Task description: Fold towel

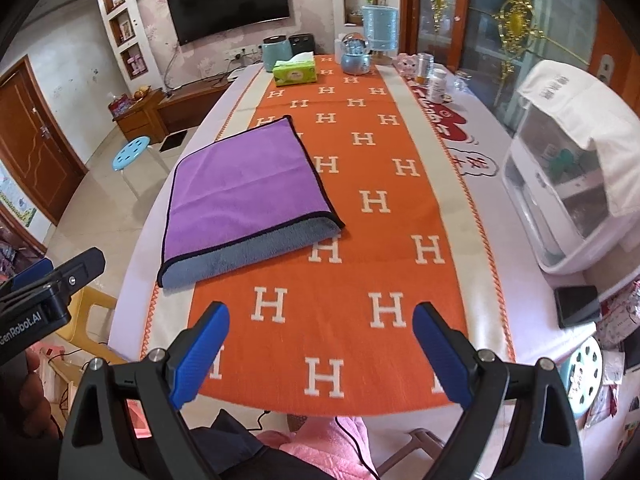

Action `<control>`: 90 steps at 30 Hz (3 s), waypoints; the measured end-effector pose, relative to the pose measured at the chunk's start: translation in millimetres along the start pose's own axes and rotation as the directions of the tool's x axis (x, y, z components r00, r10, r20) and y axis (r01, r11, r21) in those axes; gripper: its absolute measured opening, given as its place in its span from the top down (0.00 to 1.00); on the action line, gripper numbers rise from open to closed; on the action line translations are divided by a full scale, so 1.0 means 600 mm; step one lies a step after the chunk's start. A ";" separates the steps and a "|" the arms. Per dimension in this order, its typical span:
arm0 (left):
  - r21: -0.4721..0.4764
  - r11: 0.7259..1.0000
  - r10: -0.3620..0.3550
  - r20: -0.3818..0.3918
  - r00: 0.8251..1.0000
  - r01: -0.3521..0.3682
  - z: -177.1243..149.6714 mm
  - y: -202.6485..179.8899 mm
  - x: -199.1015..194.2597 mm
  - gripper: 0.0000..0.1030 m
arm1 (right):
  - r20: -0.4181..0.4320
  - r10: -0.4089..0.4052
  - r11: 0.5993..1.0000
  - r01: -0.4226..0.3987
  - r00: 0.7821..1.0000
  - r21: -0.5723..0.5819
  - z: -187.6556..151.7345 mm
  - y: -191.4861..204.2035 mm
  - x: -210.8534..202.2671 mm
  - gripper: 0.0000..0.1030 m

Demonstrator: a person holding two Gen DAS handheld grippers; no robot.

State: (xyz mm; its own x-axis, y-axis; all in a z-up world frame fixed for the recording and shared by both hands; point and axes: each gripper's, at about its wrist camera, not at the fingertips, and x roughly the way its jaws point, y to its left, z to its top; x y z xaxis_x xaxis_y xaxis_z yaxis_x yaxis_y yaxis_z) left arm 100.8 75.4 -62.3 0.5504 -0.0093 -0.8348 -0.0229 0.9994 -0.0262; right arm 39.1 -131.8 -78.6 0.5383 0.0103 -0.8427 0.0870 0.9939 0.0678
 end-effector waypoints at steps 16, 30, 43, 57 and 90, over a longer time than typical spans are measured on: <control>-0.095 0.994 0.050 -0.088 0.995 -0.059 0.046 0.020 0.117 0.01 | -0.078 0.111 0.984 -0.120 0.991 -0.130 0.088 0.008 0.122 0.10; -0.095 0.992 0.064 -0.169 0.984 -0.081 0.043 0.053 0.241 0.01 | -0.148 0.083 0.959 -0.119 0.986 -0.255 0.118 0.004 0.245 0.12; -0.083 0.994 0.048 -0.248 0.967 -0.070 0.020 0.065 0.336 0.01 | -0.203 0.063 0.918 -0.137 0.977 -0.372 0.120 0.004 0.338 0.18; -0.093 0.996 -0.023 -0.286 0.958 -0.004 0.021 0.049 0.373 0.14 | -0.275 0.077 0.883 -0.193 0.958 -0.427 0.118 0.012 0.383 0.40; -0.157 0.987 -0.033 -0.328 0.944 -0.020 0.012 0.064 0.352 0.93 | -0.223 0.109 0.879 -0.198 0.969 -0.433 0.130 -0.009 0.366 0.96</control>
State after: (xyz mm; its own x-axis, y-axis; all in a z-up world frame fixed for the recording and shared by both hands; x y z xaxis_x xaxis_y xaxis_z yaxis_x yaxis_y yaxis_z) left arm 222.2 111.8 -235.5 0.2470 -0.0527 -0.9676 -0.1649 0.9817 -0.0955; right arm 222.4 -143.3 -222.3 0.3442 0.1428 -0.9280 -0.3929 0.9196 -0.0042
